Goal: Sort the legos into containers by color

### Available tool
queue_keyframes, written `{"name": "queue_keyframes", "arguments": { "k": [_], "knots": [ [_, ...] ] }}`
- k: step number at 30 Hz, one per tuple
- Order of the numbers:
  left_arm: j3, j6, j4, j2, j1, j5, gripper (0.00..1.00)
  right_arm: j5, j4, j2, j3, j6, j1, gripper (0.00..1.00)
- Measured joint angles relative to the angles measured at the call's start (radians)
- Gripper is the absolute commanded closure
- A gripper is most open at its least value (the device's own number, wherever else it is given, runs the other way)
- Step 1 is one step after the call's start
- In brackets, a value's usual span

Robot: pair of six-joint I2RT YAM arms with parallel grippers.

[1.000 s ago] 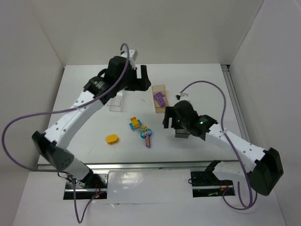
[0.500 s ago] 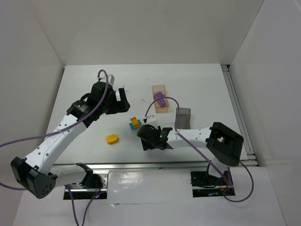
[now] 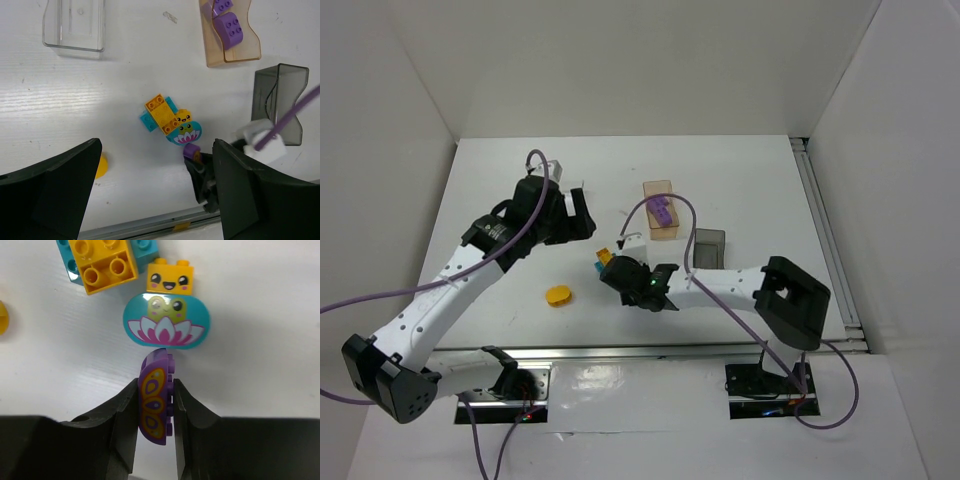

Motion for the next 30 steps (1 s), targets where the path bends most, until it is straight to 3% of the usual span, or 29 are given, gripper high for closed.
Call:
{"name": "queue_keyframes", "arguments": {
  "k": [6,10,15,21,24,27,30],
  "knots": [
    [0.000,0.003,-0.003,-0.002,0.035,-0.039,0.00,0.058,-0.070,-0.246,-0.031,-0.017,-0.034,0.84],
    [0.001,0.006,-0.010,-0.002,0.065,-0.038,0.00,0.058,-0.055,-0.340,-0.016,-0.090,-0.216,0.84],
    [0.000,0.007,-0.032,-0.002,0.077,-0.034,0.00,0.025,-0.008,-0.194,0.105,-0.193,-0.415,0.84],
    [-0.006,0.026,-0.055,-0.002,0.095,-0.032,0.00,-0.043,0.032,0.068,0.358,-0.280,-0.517,0.81],
    [-0.006,0.036,-0.072,-0.002,0.104,-0.034,0.00,-0.077,0.035,0.163,0.454,-0.301,-0.550,0.71],
    [-0.006,0.047,-0.085,-0.002,0.111,-0.035,0.00,-0.104,0.035,0.263,0.552,-0.312,-0.585,0.38],
    [-0.005,0.055,-0.097,-0.003,0.115,-0.034,0.00,-0.117,0.032,0.319,0.590,-0.317,-0.605,0.33]
  ]
}}
